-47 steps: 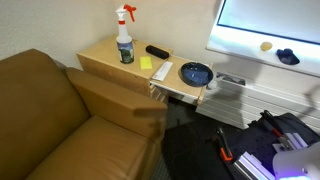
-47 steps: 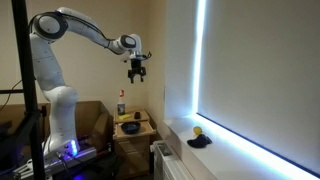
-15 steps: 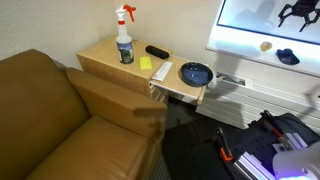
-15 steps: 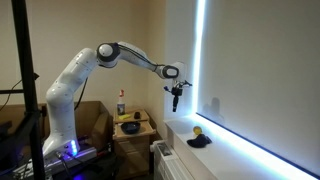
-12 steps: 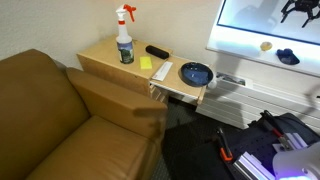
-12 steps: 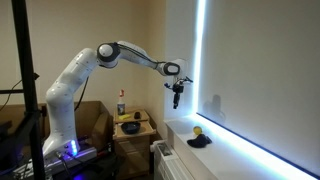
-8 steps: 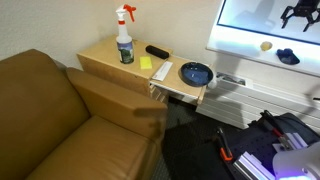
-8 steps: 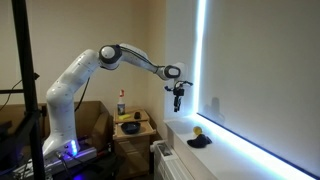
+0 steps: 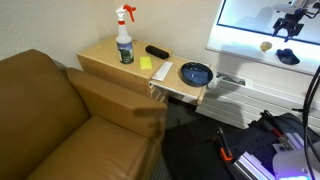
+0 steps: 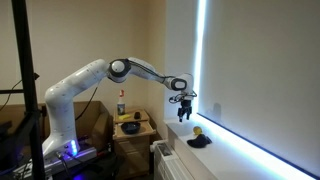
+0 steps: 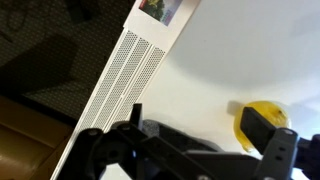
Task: Move the lemon from the windowsill to the nightstand
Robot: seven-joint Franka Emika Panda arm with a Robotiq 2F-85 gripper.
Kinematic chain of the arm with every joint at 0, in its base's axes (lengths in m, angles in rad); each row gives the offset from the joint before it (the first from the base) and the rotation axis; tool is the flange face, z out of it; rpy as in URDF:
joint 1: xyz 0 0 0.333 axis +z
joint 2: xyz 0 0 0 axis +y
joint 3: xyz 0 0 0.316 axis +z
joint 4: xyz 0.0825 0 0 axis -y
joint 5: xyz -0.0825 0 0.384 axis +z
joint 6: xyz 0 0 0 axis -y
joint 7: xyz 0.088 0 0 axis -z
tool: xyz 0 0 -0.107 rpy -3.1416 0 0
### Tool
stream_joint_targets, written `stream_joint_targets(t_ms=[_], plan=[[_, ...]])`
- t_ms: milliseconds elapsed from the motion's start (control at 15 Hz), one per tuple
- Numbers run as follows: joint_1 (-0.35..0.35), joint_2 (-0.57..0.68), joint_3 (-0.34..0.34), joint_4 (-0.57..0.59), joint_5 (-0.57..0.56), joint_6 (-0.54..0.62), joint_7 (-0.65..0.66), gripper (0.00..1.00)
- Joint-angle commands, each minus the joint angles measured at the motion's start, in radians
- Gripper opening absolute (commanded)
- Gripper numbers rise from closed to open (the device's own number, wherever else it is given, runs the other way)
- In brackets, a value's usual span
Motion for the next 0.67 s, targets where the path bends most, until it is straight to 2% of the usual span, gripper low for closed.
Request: stream_joint_targets(t_ms=[0, 67, 267, 333, 533, 600], plan=[[-0.058, 0.092, 0.018, 0.172, 0.088, -0.018, 0.148, 1.00], [-0.025, 0.045, 0.001, 0.071, 0.047, 0.003, 0.080, 1.00], [-0.040, 0.072, 0.003, 0.128, 0.069, 0.001, 0.132, 1.00], [-0.023, 0.086, -0.017, 0.126, 0.047, 0.035, 0.152, 1.00], [-0.039, 0.164, -0.003, 0.190, 0.108, 0.163, 0.327, 1.00], [-0.069, 0.180, 0.050, 0.217, 0.076, 0.194, 0.393, 1.00]])
